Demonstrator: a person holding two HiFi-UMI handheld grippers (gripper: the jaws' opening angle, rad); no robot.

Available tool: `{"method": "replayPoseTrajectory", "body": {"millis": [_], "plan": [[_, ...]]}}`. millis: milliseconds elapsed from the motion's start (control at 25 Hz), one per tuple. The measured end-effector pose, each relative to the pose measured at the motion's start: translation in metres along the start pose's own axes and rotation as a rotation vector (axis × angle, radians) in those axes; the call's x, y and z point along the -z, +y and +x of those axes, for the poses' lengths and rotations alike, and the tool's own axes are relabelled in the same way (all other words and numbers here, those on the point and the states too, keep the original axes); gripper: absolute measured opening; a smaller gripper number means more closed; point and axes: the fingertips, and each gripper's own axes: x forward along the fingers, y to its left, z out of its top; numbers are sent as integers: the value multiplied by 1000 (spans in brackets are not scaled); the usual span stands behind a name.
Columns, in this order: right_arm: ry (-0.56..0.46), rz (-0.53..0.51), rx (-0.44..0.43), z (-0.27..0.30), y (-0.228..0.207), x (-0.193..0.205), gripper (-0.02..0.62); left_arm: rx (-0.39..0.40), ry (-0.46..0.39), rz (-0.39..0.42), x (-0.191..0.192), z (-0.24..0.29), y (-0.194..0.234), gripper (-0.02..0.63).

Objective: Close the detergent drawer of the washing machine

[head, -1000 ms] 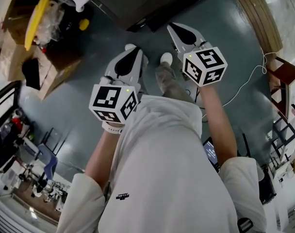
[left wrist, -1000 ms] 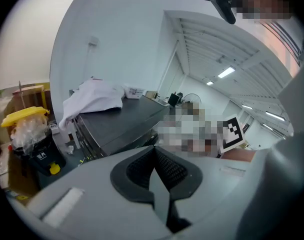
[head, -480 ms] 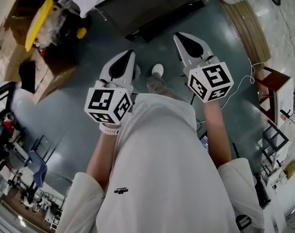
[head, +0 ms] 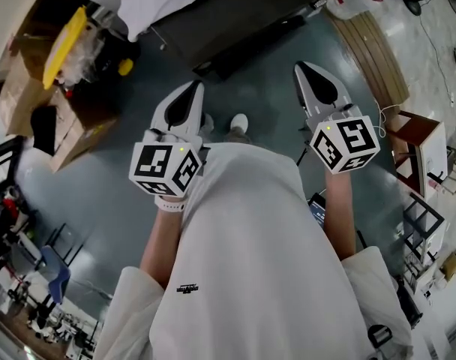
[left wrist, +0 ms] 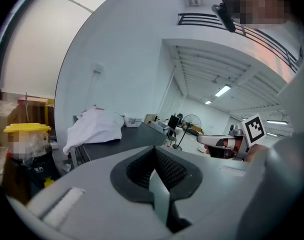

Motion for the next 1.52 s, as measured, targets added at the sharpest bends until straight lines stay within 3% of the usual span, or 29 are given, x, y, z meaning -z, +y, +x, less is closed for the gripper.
{"method": "replayPoseTrajectory", "body": {"millis": [360, 1040, 1520], "plan": [[-96, -28, 75, -36, -2, -27, -5, -5, -70, 14, -22, -14, 3, 17], [-191, -70, 265, -101, -2, -29, -5, 38, -77, 58, -23, -30, -7, 17], [-201, -77, 291, -115, -2, -27, -5, 48, -106, 86, -35, -32, -17, 17]]}}
